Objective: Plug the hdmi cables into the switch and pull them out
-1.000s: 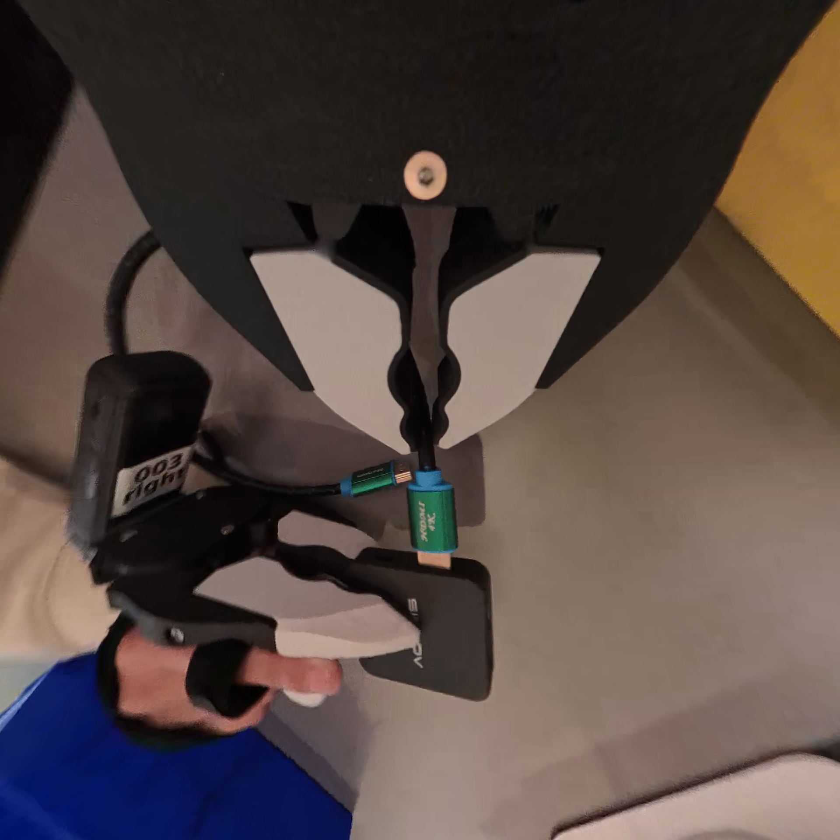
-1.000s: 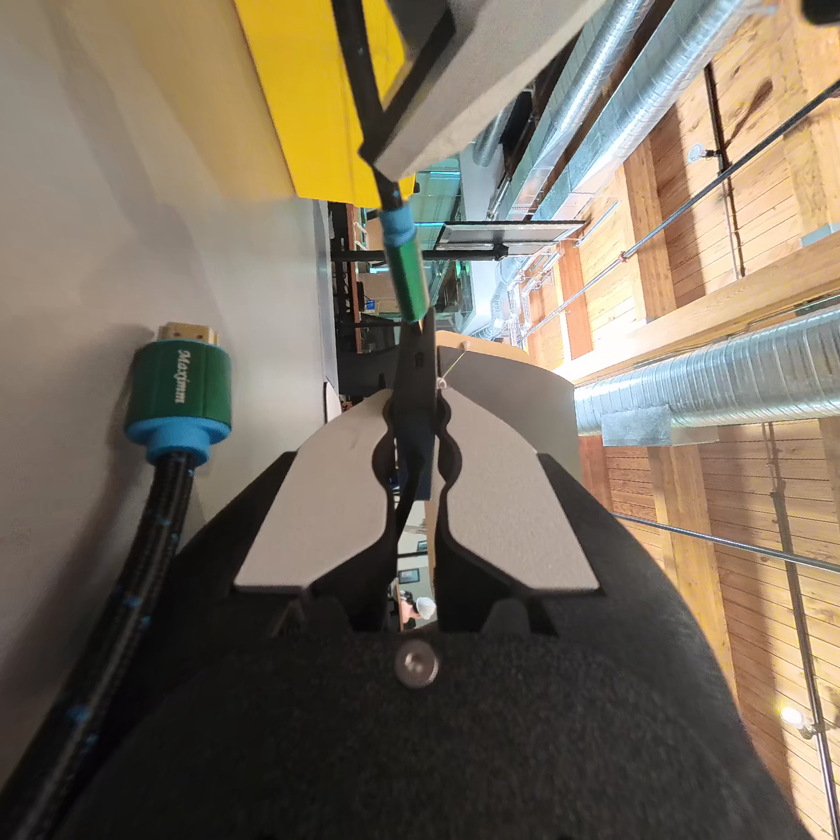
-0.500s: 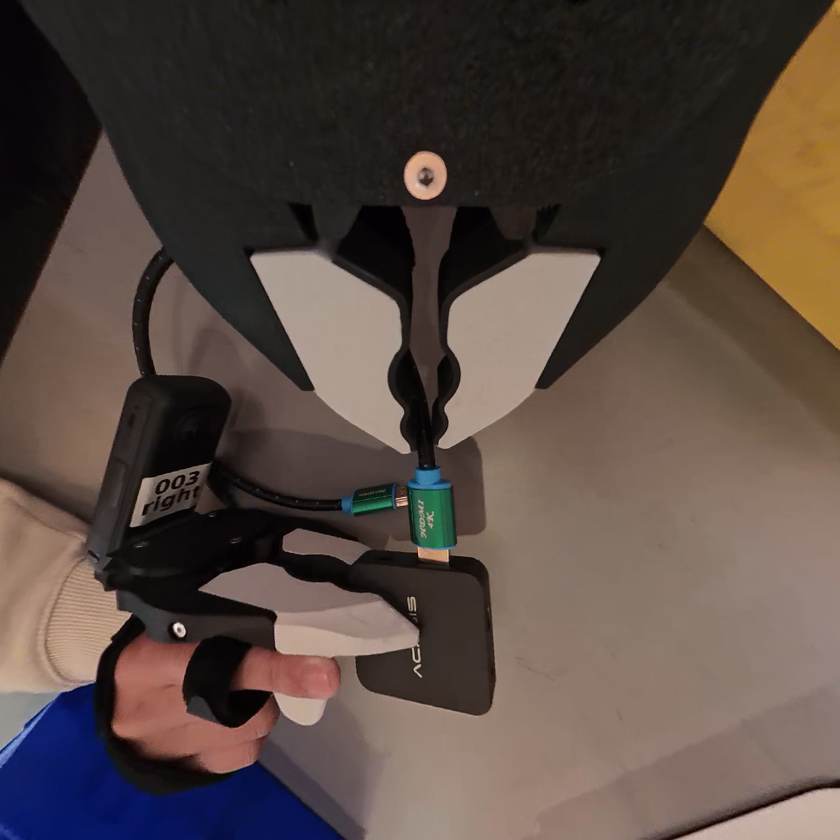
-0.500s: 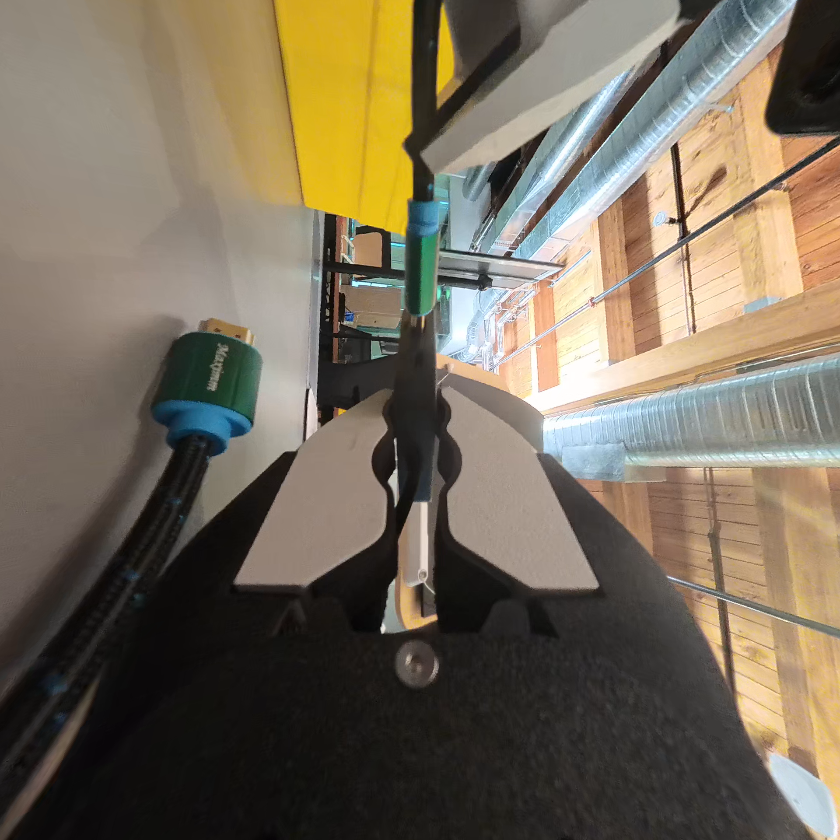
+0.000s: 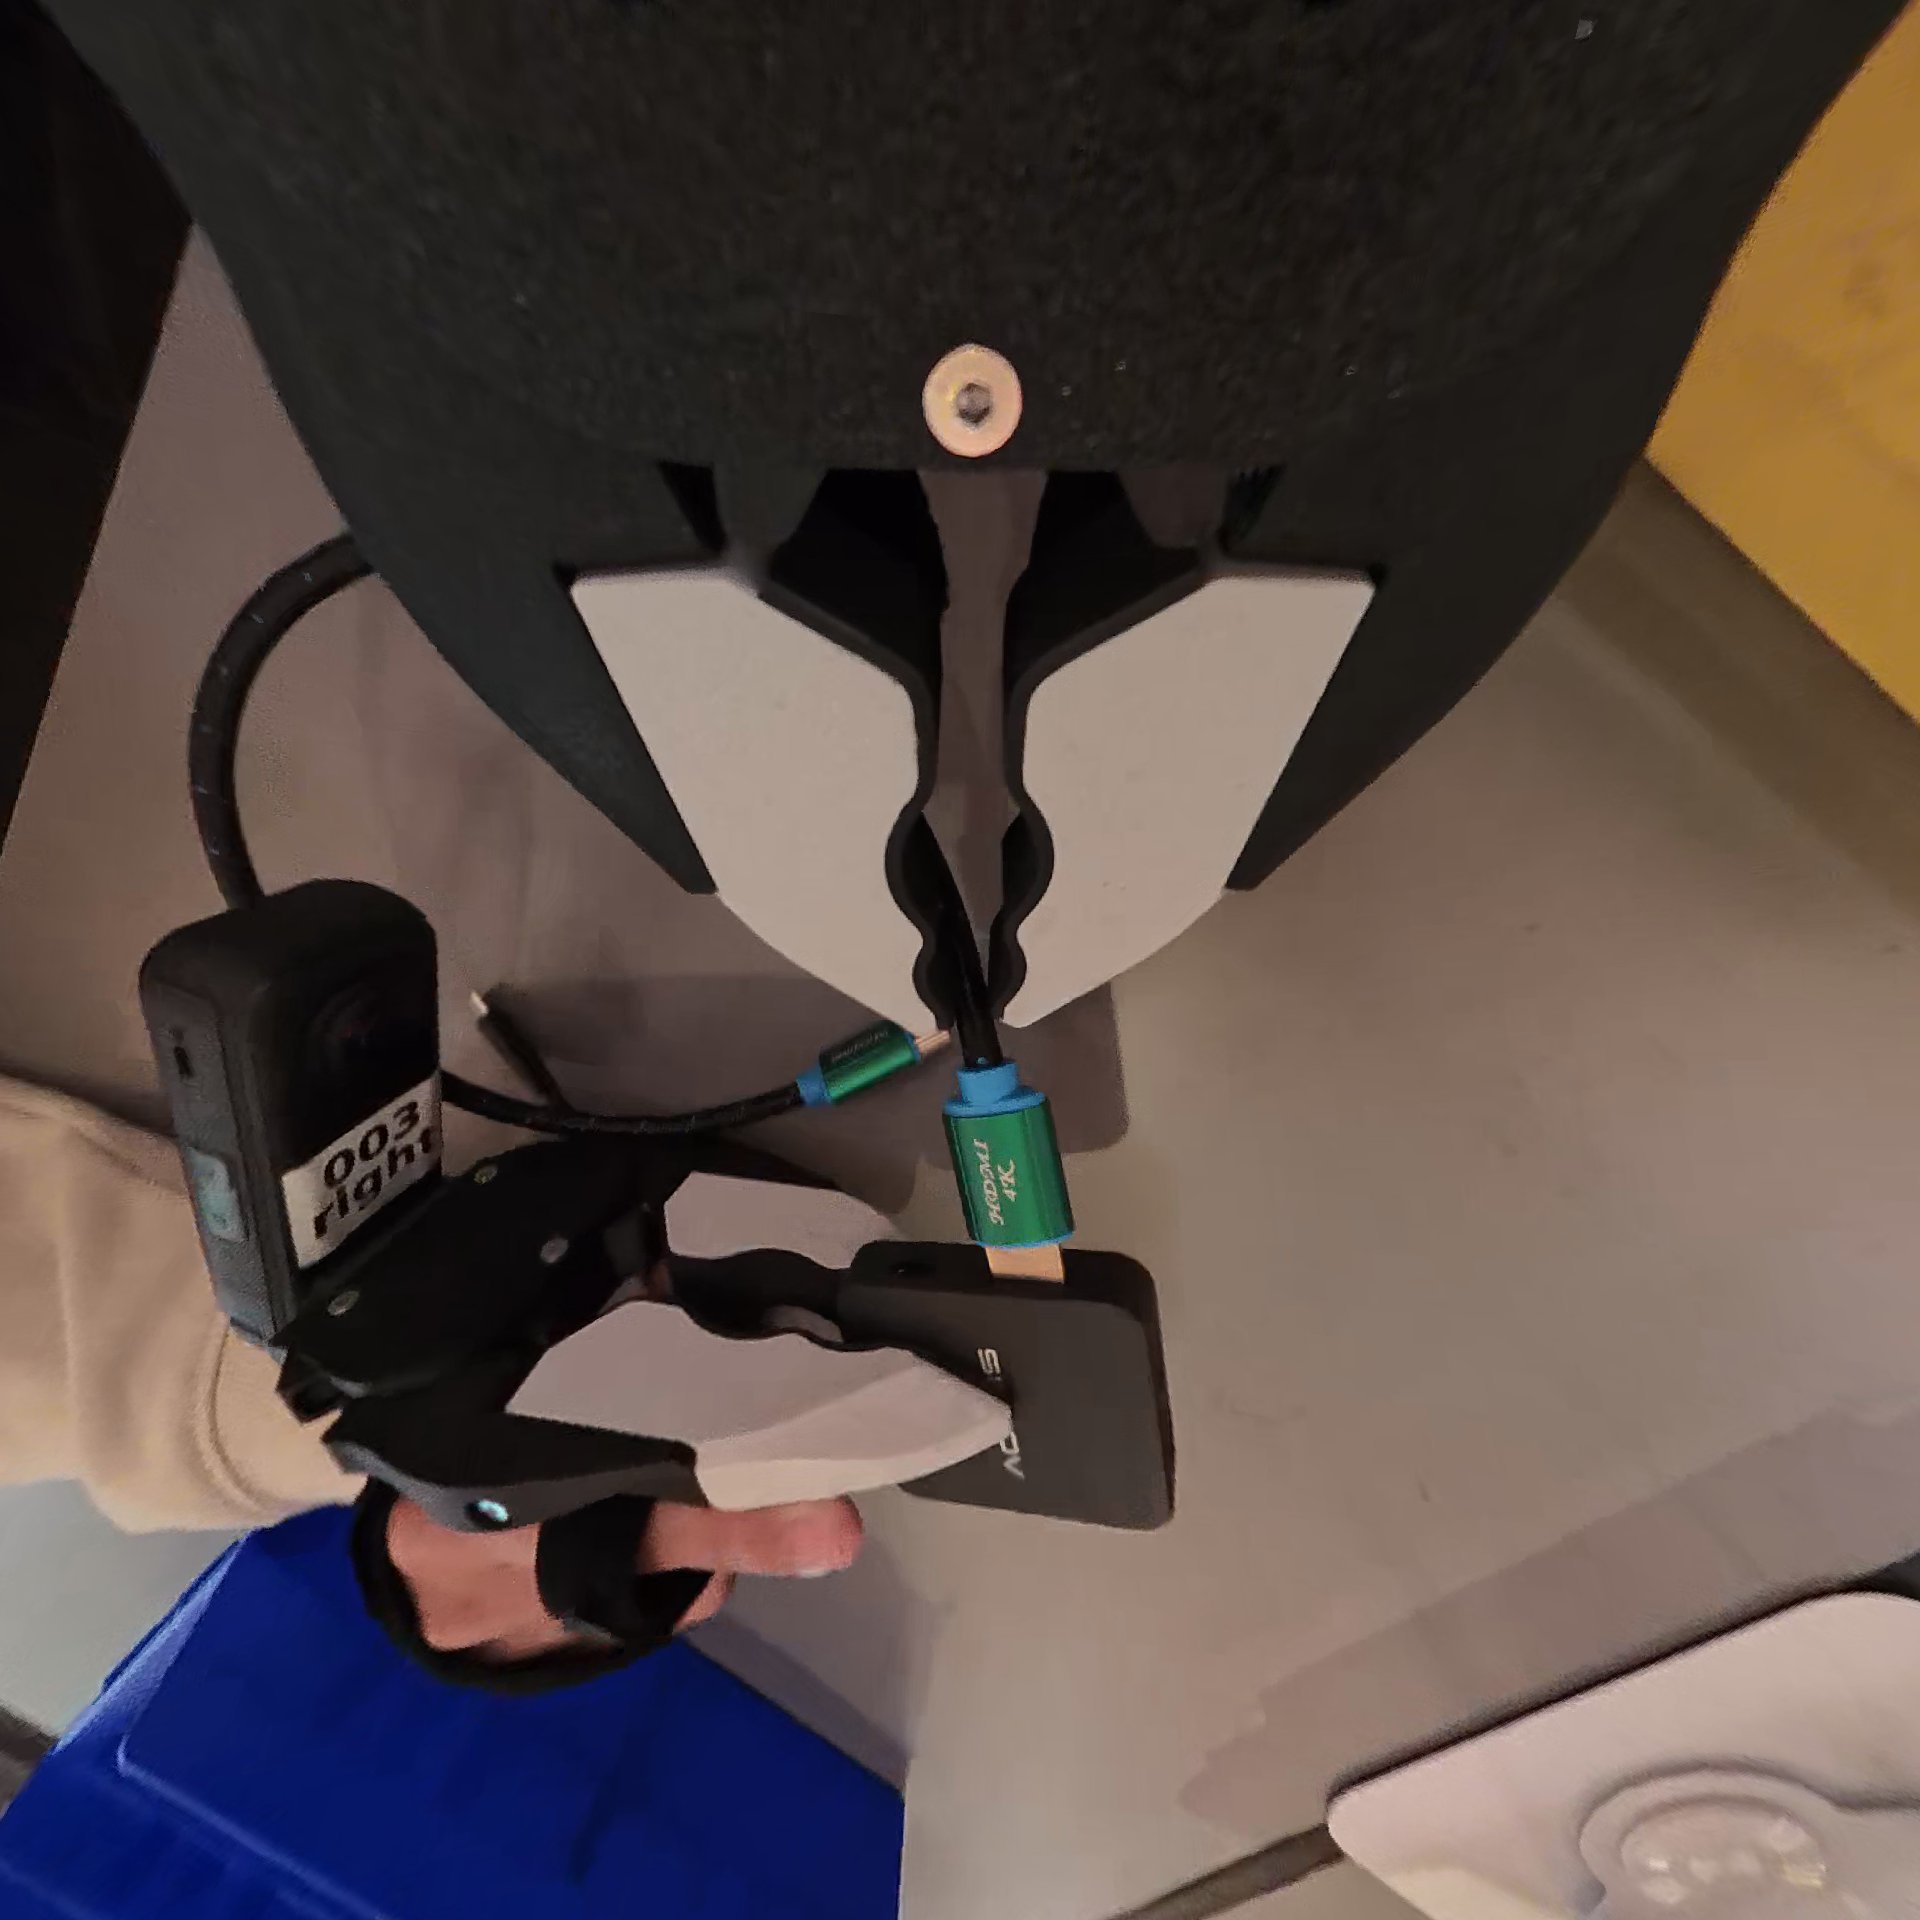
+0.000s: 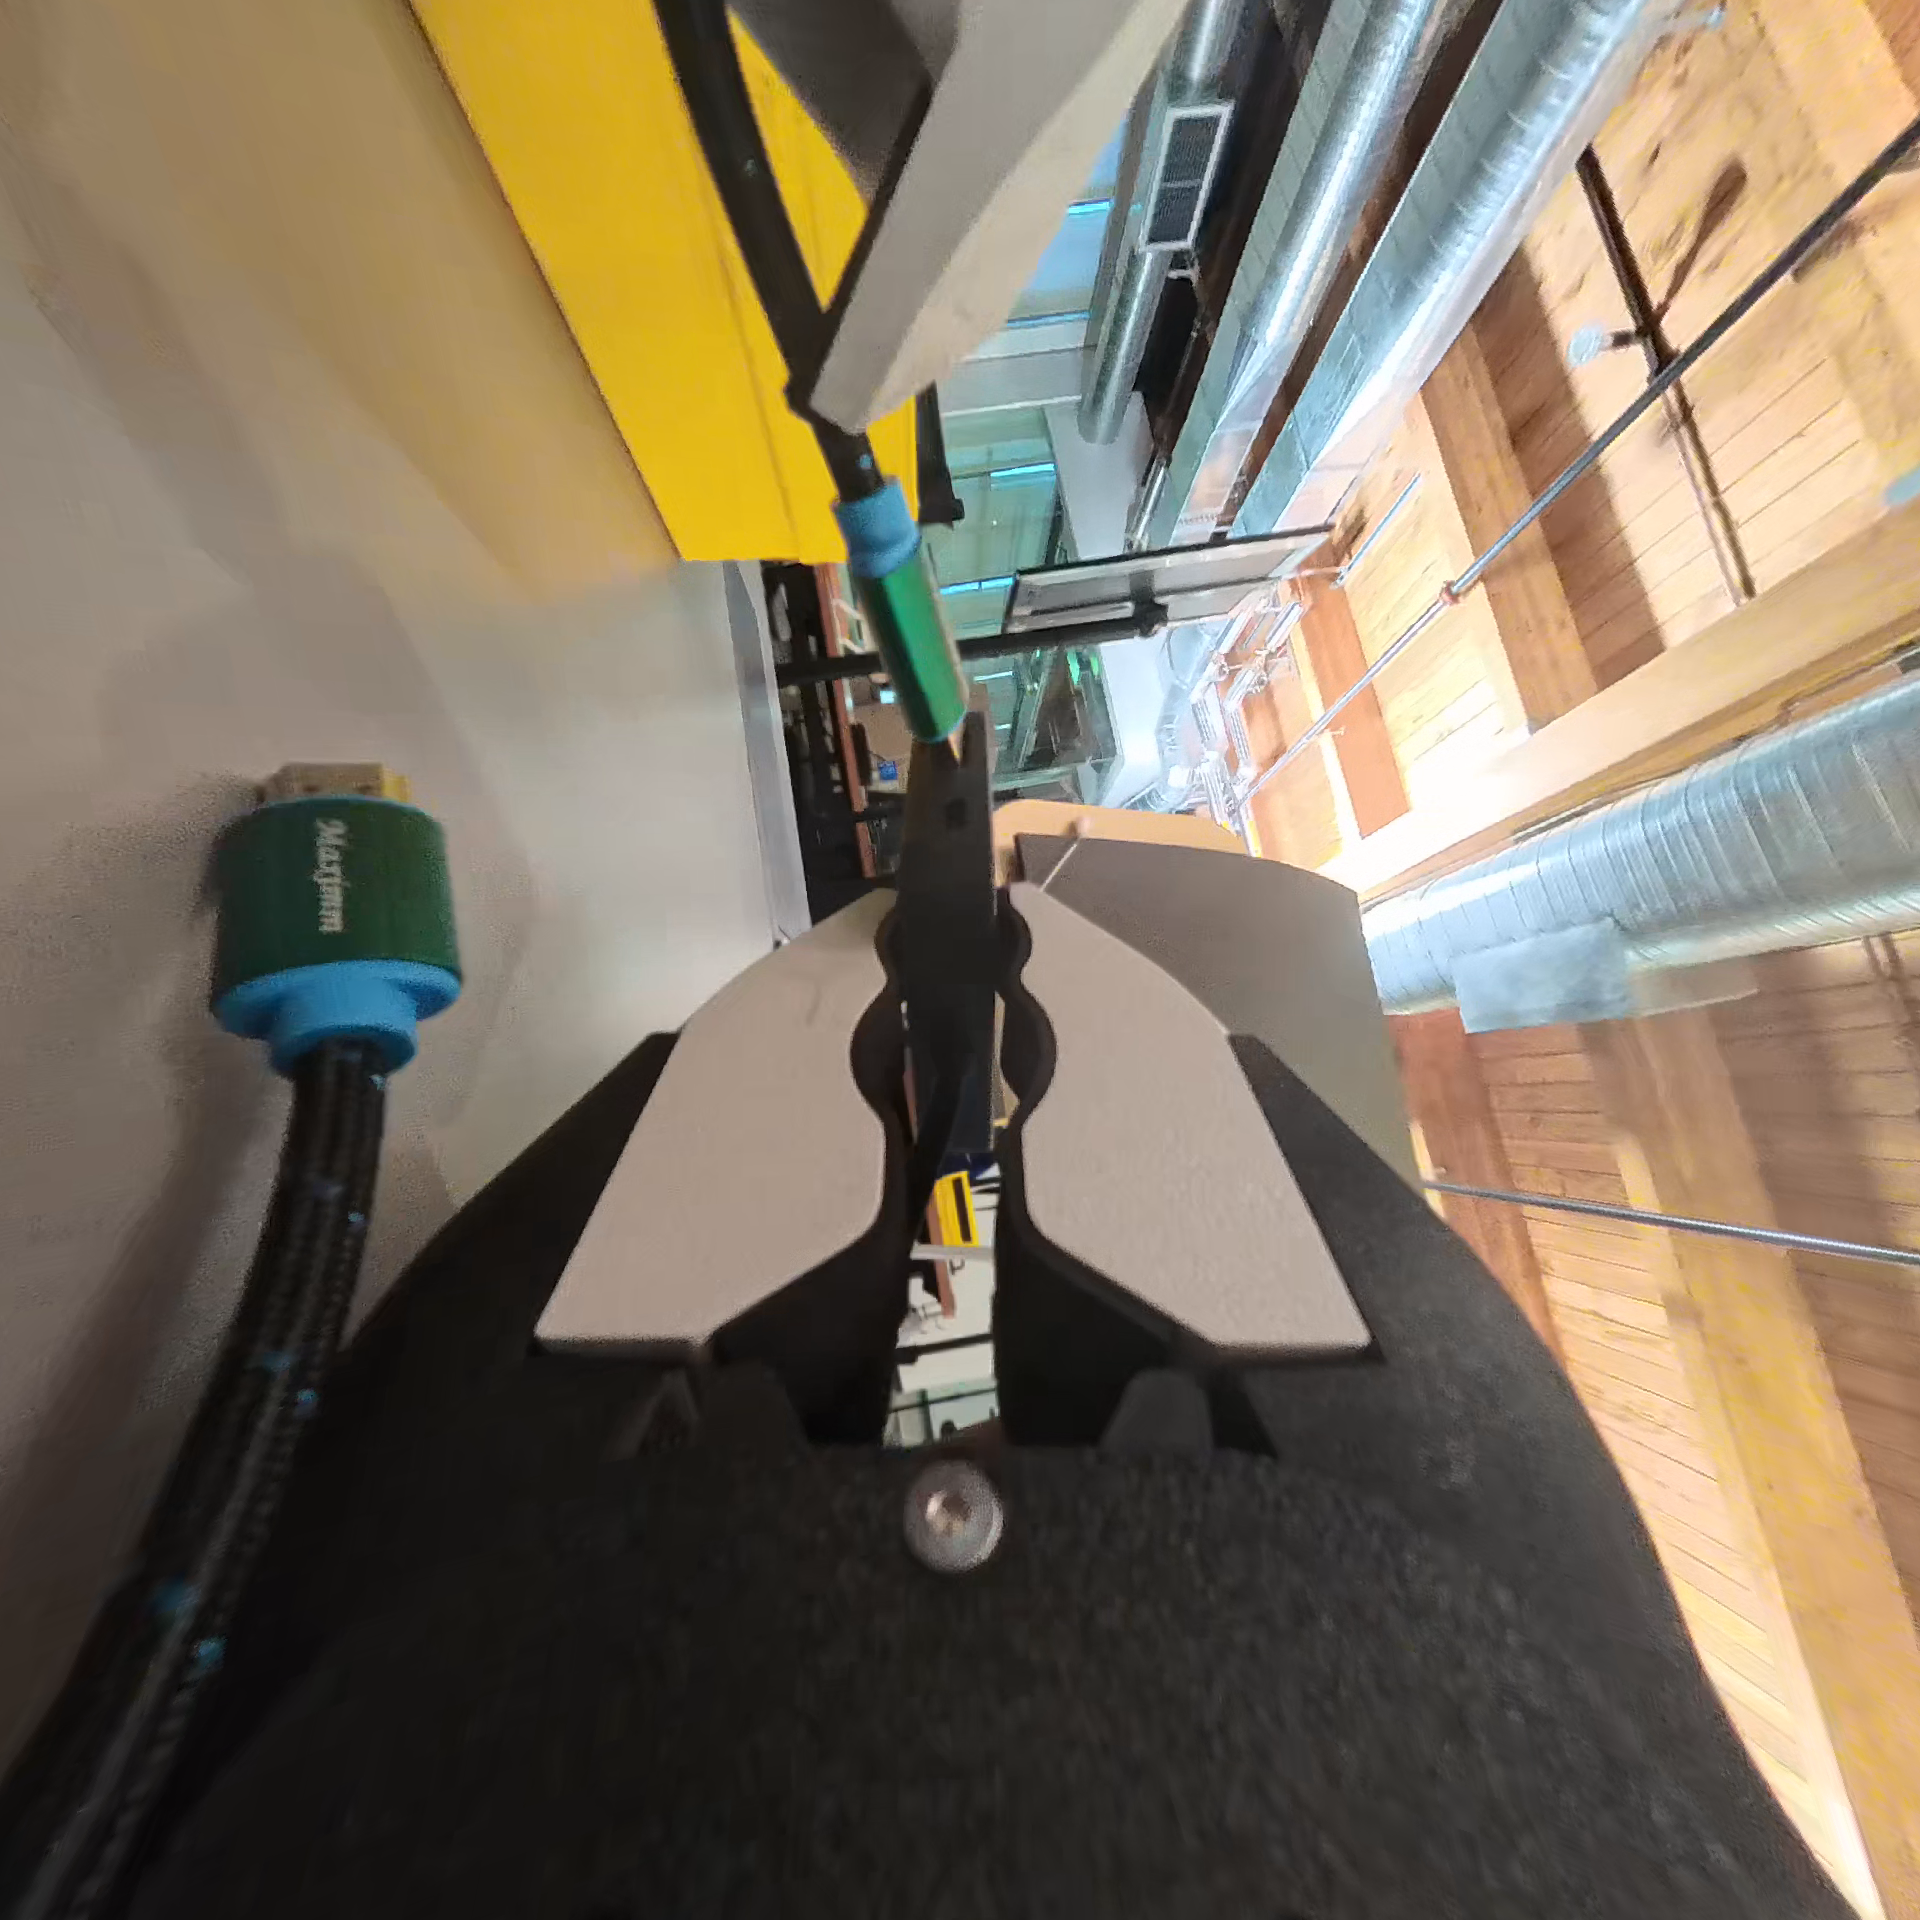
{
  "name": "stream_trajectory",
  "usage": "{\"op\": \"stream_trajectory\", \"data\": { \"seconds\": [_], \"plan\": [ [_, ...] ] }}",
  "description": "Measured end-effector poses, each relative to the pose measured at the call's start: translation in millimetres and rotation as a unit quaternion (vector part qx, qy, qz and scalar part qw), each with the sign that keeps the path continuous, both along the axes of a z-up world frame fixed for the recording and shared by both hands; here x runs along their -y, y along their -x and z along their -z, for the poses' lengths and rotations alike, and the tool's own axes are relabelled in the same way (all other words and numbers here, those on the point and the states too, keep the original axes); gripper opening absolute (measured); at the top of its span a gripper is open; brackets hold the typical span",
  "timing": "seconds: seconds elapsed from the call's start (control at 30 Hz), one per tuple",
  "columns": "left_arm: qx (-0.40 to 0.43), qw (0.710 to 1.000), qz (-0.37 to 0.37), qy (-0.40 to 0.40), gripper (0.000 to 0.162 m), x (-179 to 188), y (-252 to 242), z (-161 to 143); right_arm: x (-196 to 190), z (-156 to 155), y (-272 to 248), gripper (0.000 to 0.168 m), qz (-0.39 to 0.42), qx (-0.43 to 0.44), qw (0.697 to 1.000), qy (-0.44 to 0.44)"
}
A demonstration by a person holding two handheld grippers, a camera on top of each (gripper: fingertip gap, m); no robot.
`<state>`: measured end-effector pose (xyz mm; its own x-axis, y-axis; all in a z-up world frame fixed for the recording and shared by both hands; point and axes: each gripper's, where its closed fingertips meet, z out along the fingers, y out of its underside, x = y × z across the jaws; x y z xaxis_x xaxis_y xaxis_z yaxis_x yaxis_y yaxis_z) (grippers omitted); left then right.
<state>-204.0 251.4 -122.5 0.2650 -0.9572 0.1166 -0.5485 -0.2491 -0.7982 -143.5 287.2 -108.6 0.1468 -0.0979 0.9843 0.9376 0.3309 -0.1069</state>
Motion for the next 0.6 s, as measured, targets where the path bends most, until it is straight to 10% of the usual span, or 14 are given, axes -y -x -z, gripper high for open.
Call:
{"op": "stream_trajectory", "data": {
  "seconds": [0.6],
  "plan": [
    [-0.043,0.997,-0.044,-0.043,0.025,-15.5,-1.9,32.1,-4.0,8.8,2.6,0.014,0.007,0.009,1.000,0.026]
  ]
}}
